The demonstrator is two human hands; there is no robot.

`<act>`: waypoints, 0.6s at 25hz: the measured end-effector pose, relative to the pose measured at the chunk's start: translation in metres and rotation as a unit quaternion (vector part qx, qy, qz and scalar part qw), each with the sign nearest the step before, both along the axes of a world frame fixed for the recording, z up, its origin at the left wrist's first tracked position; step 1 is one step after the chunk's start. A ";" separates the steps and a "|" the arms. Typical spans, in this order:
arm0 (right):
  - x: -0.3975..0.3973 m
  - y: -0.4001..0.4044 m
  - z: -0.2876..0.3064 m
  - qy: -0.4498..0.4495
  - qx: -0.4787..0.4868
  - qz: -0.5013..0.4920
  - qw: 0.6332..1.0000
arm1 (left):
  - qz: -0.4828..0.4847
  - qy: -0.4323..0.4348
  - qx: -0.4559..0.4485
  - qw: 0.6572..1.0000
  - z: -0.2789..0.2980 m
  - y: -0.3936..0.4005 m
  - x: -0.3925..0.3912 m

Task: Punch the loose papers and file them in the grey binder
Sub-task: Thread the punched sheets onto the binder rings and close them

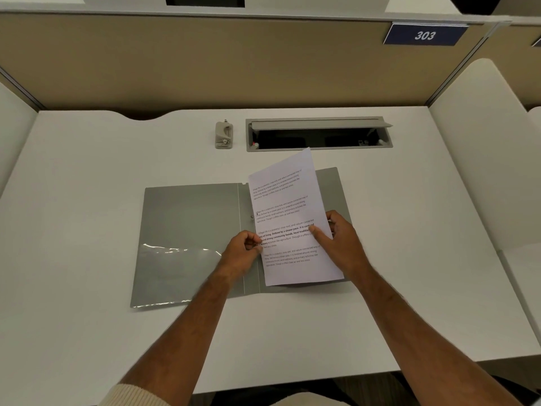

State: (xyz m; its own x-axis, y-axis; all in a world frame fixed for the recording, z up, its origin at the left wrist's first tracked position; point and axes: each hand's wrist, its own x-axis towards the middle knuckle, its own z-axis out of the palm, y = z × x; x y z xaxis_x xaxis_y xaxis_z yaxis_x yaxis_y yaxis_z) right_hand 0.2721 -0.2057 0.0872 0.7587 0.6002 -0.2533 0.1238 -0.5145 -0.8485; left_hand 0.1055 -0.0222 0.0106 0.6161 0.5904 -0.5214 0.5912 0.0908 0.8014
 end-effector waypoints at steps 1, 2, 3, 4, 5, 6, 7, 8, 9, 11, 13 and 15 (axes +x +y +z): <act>0.000 0.000 0.000 -0.002 0.000 0.000 1.000 | -0.001 0.003 -0.001 1.000 -0.001 0.000 0.000; 0.000 -0.001 0.001 -0.006 -0.001 0.000 1.000 | -0.002 0.006 -0.002 1.000 -0.001 0.000 0.001; 0.001 -0.001 0.001 -0.011 -0.003 -0.001 1.000 | -0.001 0.007 -0.002 1.000 -0.001 -0.001 0.002; 0.001 -0.002 0.002 -0.014 -0.004 -0.002 1.000 | 0.003 0.006 -0.001 1.000 -0.001 -0.001 0.003; 0.002 -0.003 0.002 -0.016 -0.005 -0.003 1.000 | 0.006 0.003 -0.001 1.000 0.000 -0.001 0.005; 0.003 -0.004 0.002 -0.019 -0.010 -0.003 1.000 | 0.010 -0.001 -0.003 1.000 0.002 -0.001 0.006; 0.003 -0.005 0.003 -0.024 -0.015 -0.002 1.000 | 0.012 -0.004 -0.005 1.000 0.004 -0.002 0.007; 0.004 -0.005 0.002 -0.028 -0.018 -0.001 0.999 | 0.014 -0.006 -0.007 1.000 0.006 -0.002 0.008; 0.004 -0.006 0.002 -0.031 -0.016 -0.002 0.999 | 0.016 -0.009 -0.009 1.000 0.008 -0.003 0.008; 0.005 -0.007 0.001 -0.033 -0.011 -0.006 0.999 | 0.022 -0.016 -0.020 0.999 0.009 -0.004 0.009; 0.005 -0.008 0.000 -0.036 -0.008 -0.008 0.999 | 0.022 -0.016 -0.026 0.999 0.011 -0.004 0.010; 0.006 -0.009 -0.001 -0.043 -0.008 -0.012 0.999 | 0.019 -0.011 -0.025 0.999 0.011 -0.003 0.011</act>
State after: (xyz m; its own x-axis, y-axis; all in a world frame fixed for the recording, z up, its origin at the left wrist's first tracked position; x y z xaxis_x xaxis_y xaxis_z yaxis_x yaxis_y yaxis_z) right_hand 0.2778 -0.2145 0.0862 0.7916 0.5786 -0.1965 0.1829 -0.5311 -0.8273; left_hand 0.1167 -0.0257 0.0213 0.6054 0.5877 -0.5367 0.5681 0.1533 0.8086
